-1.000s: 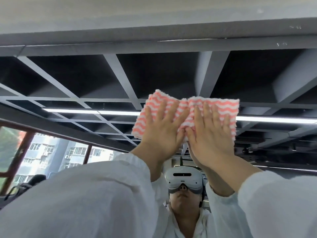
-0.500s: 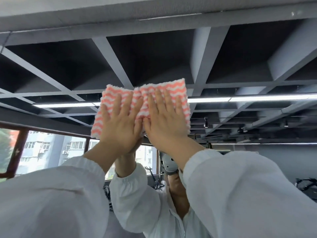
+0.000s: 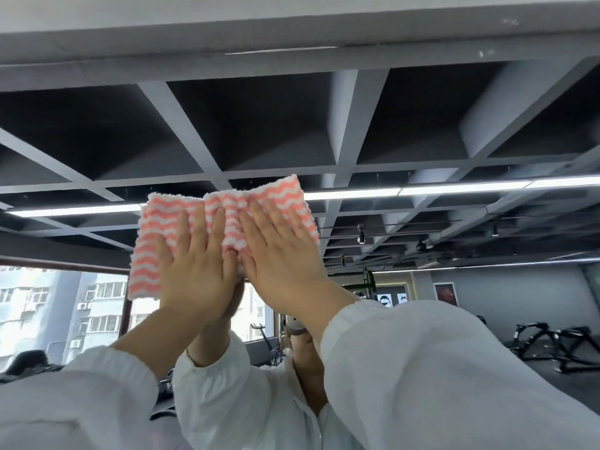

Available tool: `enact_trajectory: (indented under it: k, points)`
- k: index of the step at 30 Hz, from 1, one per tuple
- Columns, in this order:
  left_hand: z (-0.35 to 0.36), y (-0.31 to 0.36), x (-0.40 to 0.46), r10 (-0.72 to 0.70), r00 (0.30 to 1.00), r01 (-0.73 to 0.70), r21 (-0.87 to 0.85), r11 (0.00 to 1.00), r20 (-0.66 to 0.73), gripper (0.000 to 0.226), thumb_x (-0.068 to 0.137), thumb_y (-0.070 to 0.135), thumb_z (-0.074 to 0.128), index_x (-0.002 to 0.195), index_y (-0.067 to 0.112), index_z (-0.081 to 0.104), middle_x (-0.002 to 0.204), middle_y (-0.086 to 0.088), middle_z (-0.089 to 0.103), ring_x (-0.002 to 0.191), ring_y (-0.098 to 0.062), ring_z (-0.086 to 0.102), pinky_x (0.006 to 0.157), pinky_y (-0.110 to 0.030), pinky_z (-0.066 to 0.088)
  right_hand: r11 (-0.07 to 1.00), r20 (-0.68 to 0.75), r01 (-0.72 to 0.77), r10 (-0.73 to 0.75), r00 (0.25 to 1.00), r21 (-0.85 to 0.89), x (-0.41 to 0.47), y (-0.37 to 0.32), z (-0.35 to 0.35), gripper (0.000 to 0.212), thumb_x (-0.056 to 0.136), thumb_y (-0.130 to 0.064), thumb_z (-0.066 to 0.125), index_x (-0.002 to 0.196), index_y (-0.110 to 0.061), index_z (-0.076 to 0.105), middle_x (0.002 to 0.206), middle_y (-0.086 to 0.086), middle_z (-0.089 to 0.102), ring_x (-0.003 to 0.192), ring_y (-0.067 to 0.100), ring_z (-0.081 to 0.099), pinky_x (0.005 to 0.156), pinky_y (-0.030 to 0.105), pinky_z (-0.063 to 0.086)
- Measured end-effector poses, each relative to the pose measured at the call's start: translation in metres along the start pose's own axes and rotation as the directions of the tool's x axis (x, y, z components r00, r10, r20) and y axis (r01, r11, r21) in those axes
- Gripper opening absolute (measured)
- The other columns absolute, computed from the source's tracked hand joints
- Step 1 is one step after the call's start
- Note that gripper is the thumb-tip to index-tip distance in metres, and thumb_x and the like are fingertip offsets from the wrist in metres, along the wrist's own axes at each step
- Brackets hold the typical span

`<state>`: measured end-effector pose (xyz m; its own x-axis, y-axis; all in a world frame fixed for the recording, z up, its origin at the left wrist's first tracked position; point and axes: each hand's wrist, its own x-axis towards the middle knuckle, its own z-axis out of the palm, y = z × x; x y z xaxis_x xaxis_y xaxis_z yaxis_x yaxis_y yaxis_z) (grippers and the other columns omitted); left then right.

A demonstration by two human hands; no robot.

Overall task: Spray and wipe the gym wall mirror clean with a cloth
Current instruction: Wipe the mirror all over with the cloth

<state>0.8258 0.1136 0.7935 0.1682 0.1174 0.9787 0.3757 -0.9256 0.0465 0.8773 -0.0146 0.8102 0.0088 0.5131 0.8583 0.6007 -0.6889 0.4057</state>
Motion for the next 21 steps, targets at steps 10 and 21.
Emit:
enact_trajectory:
  k: [10,21]
  points:
    - [-0.004,0.139,0.036,0.195,0.975,-0.196,-0.001,0.981,0.106,0.056,0.098,0.038,0.001,0.147,0.024,-0.021,0.157,-0.004,-0.020,0.143,-0.023,-0.020,0.114,-0.043,-0.013,0.971,-0.079,-0.230,0.226,0.971,-0.057,-0.060,0.121,-0.009,0.071,0.073,-0.046,-0.027,0.138,-0.019,-0.028,0.147,-0.002,-0.033,0.135,0.014,-0.032,0.108,0.035,-0.021]
    - [0.002,0.235,0.018,0.491,0.855,-0.485,-0.075,0.871,0.167,0.055,0.101,0.040,0.007,0.149,0.024,-0.016,0.156,-0.003,-0.021,0.142,-0.024,-0.024,0.112,-0.043,-0.017,0.867,-0.185,-0.495,0.478,0.859,-0.057,-0.147,0.179,0.009,0.060,0.096,-0.041,0.002,0.145,-0.007,0.006,0.155,0.008,0.008,0.143,0.023,0.007,0.116,0.044,0.010]
